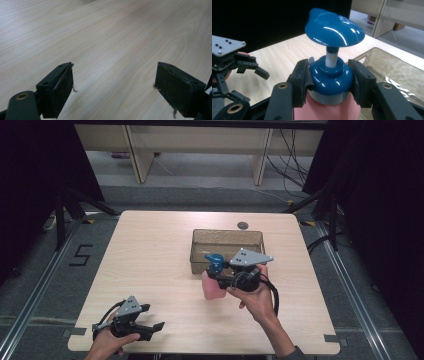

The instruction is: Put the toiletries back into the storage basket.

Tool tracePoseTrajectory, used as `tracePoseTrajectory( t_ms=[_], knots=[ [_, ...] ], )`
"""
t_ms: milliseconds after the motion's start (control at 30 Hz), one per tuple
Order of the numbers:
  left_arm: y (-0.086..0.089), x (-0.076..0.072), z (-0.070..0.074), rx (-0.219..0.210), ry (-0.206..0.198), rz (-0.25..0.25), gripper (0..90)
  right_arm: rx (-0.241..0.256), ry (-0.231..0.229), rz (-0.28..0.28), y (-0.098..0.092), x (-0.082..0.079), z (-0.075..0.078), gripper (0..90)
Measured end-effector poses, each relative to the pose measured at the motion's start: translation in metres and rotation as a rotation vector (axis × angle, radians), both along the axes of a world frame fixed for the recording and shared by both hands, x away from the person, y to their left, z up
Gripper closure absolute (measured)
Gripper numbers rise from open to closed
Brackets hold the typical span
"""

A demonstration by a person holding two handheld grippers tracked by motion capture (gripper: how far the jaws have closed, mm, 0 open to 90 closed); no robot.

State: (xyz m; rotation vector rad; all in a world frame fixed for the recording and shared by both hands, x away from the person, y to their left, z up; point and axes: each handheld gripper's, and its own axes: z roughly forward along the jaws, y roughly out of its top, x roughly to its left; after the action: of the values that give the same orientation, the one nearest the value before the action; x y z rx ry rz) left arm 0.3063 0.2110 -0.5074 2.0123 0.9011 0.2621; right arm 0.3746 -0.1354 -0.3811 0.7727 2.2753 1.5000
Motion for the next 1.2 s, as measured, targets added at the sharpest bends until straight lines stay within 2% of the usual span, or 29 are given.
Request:
tracePoseTrajectory(
  t_ms=[33, 67, 133, 233, 267, 367, 400, 433, 533, 667, 700, 767, 800, 833, 967, 1000, 1033, 1167, 1200],
  knots=[
    [0.0, 0.001, 0.0, 0.006, -0.001, -0.002, 14.8, 0.008, 0.008, -0.011, -0.002, 0.0, 0.002, 53.5],
    [0.001, 0.0, 0.0, 0.011, -0.001, -0.004, 14.8, 0.006, -0.01, -0.011, -0.004, 0.002, 0.003, 53.5],
    [0.0, 0.0, 0.0, 0.001, -0.002, -0.002, 14.8, 0.025, 0.003, -0.016, -0.008, 0.004, 0.005, 53.5],
    [0.001, 0.001, 0.0, 0.005, -0.003, 0.001, 14.8, 0.011, -0.007, -0.035, -0.015, 0.006, 0.01, 53.5],
    [0.0, 0.0, 0.0, 0.002, -0.001, 0.002, 14.8, 0.021, 0.015, -0.061, -0.017, 0.005, 0.011, 53.5],
    [0.001, 0.001, 0.0, -0.001, -0.002, 0.001, 14.8, 0.019, -0.014, -0.057, -0.023, 0.009, 0.015, 53.5],
    [0.001, 0.001, 0.0, -0.001, -0.001, 0.001, 14.8, 0.025, 0.003, -0.071, -0.024, 0.009, 0.016, 53.5],
    [0.001, 0.001, 0.0, 0.01, -0.002, -0.002, 14.8, 0.004, -0.023, -0.078, -0.028, 0.011, 0.018, 53.5],
    [0.001, 0.0, 0.0, -0.001, -0.003, 0.003, 14.8, 0.026, -0.006, -0.089, -0.032, 0.015, 0.022, 53.5],
    [0.001, 0.0, 0.001, 0.01, 0.001, 0.004, 14.8, 0.007, -0.012, -0.123, -0.04, 0.02, 0.028, 53.5],
    [0.001, 0.001, 0.0, -0.003, -0.001, 0.001, 14.8, 0.012, -0.004, -0.135, -0.042, 0.021, 0.029, 53.5],
    [0.0, 0.001, 0.0, -0.002, 0.002, 0.002, 14.8, 0.016, -0.027, -0.139, -0.046, 0.027, 0.03, 53.5],
    [0.001, 0.001, 0.0, -0.001, -0.001, -0.001, 14.8, 0.012, -0.012, -0.147, -0.048, 0.028, 0.031, 53.5],
    [0.001, 0.0, 0.0, 0.009, 0.002, 0.003, 14.8, 0.014, -0.022, -0.163, -0.05, 0.029, 0.032, 53.5],
    [0.001, 0.001, 0.0, -0.004, 0.0, 0.001, 14.8, 0.002, -0.041, -0.19, -0.059, 0.036, 0.034, 53.5],
    [0.001, 0.0, 0.001, 0.008, 0.002, 0.004, 14.8, 0.012, -0.035, -0.189, -0.06, 0.038, 0.034, 53.5],
    [0.001, 0.001, -0.001, -0.006, 0.0, 0.0, 14.8, 0.008, -0.034, -0.198, -0.062, 0.039, 0.034, 53.5],
    [0.0, 0.001, 0.0, -0.004, -0.001, 0.001, 14.8, 0.019, -0.021, -0.227, -0.067, 0.042, 0.035, 53.5],
    [0.0, 0.001, -0.001, -0.005, -0.001, -0.001, 14.8, 0.006, -0.045, -0.225, -0.069, 0.045, 0.035, 53.5]
  ],
)
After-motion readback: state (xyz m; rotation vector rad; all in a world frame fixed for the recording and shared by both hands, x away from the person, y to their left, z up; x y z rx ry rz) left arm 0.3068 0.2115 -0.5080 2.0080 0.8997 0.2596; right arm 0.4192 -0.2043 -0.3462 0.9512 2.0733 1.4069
